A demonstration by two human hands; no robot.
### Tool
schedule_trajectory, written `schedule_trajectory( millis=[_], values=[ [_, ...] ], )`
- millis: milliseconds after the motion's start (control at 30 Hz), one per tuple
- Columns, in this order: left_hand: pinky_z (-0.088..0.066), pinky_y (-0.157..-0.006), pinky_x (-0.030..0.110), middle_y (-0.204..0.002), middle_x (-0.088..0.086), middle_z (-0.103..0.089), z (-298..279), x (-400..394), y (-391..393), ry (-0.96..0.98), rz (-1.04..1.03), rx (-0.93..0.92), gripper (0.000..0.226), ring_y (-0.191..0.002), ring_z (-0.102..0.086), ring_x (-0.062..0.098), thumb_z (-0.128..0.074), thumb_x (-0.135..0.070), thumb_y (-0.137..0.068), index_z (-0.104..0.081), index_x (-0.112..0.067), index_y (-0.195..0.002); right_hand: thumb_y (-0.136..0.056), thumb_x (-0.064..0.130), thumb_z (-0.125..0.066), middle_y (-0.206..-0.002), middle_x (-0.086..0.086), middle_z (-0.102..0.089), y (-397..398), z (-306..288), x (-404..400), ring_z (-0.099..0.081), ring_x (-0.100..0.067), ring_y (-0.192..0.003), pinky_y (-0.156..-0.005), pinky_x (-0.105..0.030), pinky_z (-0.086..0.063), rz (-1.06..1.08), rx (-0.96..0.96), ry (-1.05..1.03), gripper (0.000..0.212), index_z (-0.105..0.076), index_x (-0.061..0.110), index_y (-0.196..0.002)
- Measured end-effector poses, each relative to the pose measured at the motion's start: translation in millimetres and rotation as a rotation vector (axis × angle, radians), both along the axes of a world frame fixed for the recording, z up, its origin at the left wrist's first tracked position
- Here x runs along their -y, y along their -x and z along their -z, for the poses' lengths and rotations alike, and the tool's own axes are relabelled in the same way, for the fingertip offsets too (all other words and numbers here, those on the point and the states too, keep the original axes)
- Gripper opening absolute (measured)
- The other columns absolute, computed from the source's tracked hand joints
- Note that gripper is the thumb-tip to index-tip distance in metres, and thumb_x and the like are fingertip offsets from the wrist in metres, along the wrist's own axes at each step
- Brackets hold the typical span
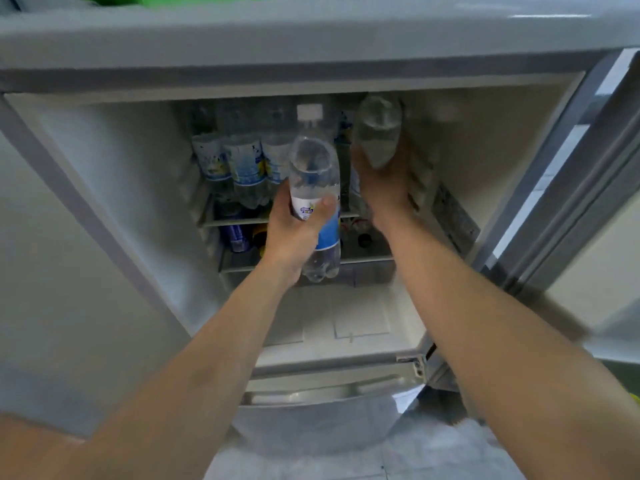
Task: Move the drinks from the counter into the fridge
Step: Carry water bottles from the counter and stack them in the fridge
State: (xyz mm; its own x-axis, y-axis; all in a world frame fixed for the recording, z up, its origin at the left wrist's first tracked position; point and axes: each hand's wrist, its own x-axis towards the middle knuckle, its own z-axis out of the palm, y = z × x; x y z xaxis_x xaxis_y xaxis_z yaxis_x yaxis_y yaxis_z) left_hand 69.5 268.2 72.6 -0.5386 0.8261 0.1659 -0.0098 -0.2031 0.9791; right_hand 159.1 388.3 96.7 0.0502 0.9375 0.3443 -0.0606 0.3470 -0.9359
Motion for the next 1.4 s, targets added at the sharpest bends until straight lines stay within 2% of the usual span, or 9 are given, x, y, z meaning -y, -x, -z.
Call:
schedule_trajectory(
  millis=[133, 300, 433, 567, 700, 867, 1167, 1267, 1400],
  values=[
    [-0.055, -0.088, 0.029, -0.12, -0.008, -0.067, 4, -5, 12, 0.03, -0.006, 0.005, 0.051, -0.107, -0.065, 0.008, -0.079, -0.029, -0.081, -0.052, -0.035, -0.124, -0.086, 0.034, -0.075, -0.149, -0.006, -0.047, 21, 2, -44, -0.046, -0.02, -0.134, -0.091, -0.01, -0.035, -0.012, 0.081, 0.05, 0.08, -0.032, 0.015, -0.152],
    [-0.054, -0.095, 0.033, -0.13, -0.004, -0.063, 13, -7, 22, 0.044, -0.026, -0.012, 0.067, -0.114, -0.063, 0.012, -0.079, -0.032, -0.08, -0.048, -0.026, -0.139, -0.085, 0.036, -0.075, -0.154, -0.006, -0.038, 37, 9, -79, -0.042, -0.027, -0.137, -0.103, -0.033, -0.041, -0.061, 0.111, 0.111, 0.089, -0.021, 0.023, -0.155],
    [-0.055, -0.089, 0.026, -0.123, -0.012, -0.066, 17, -5, 22, 0.035, 0.004, -0.009, 0.067, -0.11, -0.065, 0.006, -0.08, -0.045, -0.069, -0.051, -0.035, -0.129, -0.08, 0.023, -0.081, -0.157, -0.007, -0.034, 41, 5, -89, -0.036, -0.028, -0.143, -0.112, -0.044, -0.04, -0.075, 0.181, 0.152, 0.099, -0.017, 0.021, -0.155],
    [-0.055, -0.087, 0.025, -0.118, -0.017, -0.065, 20, -7, 22, 0.059, 0.015, 0.001, 0.068, -0.108, -0.064, 0.003, -0.078, -0.052, -0.061, -0.051, -0.042, -0.122, -0.073, 0.035, -0.085, -0.153, -0.006, -0.04, 28, 24, -84, -0.041, -0.026, -0.14, -0.111, -0.044, -0.042, -0.004, 0.406, 0.162, 0.1, -0.026, 0.021, -0.153],
    [-0.055, -0.093, 0.031, -0.123, -0.01, -0.065, 20, -15, 22, 0.053, -0.006, -0.009, 0.061, -0.111, -0.064, 0.008, -0.08, -0.04, -0.072, -0.051, -0.036, -0.126, -0.08, 0.052, -0.074, -0.149, -0.007, -0.047, 22, 42, -80, -0.048, -0.028, -0.135, -0.107, -0.04, -0.046, 0.057, 0.639, 0.141, 0.086, -0.034, 0.022, -0.149],
    [-0.055, -0.089, 0.03, -0.117, -0.015, -0.065, 20, -22, 21, 0.037, -0.007, -0.038, 0.051, -0.108, -0.065, 0.007, -0.078, -0.031, -0.081, -0.052, -0.036, -0.124, -0.079, 0.05, -0.077, -0.148, -0.008, -0.048, 31, 39, -90, -0.048, -0.029, -0.134, -0.107, -0.044, -0.046, 0.004, 0.561, 0.134, 0.084, -0.036, 0.022, -0.147],
    [-0.056, -0.085, 0.028, -0.113, -0.022, -0.066, 22, -23, 21, 0.043, -0.011, 0.008, 0.057, -0.106, -0.066, 0.003, -0.077, -0.051, -0.062, -0.053, -0.047, -0.114, -0.076, 0.039, -0.083, -0.146, -0.01, -0.048, 42, 41, -112, -0.047, -0.03, -0.134, -0.104, -0.041, -0.047, 0.072, 0.524, 0.167, 0.085, -0.035, 0.019, -0.144],
    [-0.055, -0.083, 0.025, -0.111, -0.023, -0.067, 22, -25, 21, 0.039, 0.003, -0.012, 0.047, -0.103, -0.066, 0.0, -0.08, -0.039, -0.074, -0.053, -0.05, -0.111, -0.075, 0.037, -0.085, -0.147, -0.01, -0.048, 36, 37, -112, -0.047, -0.028, -0.135, -0.106, -0.04, -0.046, 0.033, 0.489, 0.196, 0.088, -0.036, 0.015, -0.145],
    [-0.055, -0.088, 0.026, -0.122, -0.011, -0.067, 17, -31, 16, -0.008, 0.044, -0.027, 0.059, -0.109, -0.066, 0.005, -0.078, -0.038, -0.073, -0.054, -0.033, -0.127, -0.083, 0.022, -0.076, -0.128, -0.014, -0.063, 15, 37, -78, -0.06, -0.027, -0.115, -0.092, -0.033, -0.05, 0.08, 0.229, 0.191, 0.052, -0.055, 0.007, -0.128]
  ],
)
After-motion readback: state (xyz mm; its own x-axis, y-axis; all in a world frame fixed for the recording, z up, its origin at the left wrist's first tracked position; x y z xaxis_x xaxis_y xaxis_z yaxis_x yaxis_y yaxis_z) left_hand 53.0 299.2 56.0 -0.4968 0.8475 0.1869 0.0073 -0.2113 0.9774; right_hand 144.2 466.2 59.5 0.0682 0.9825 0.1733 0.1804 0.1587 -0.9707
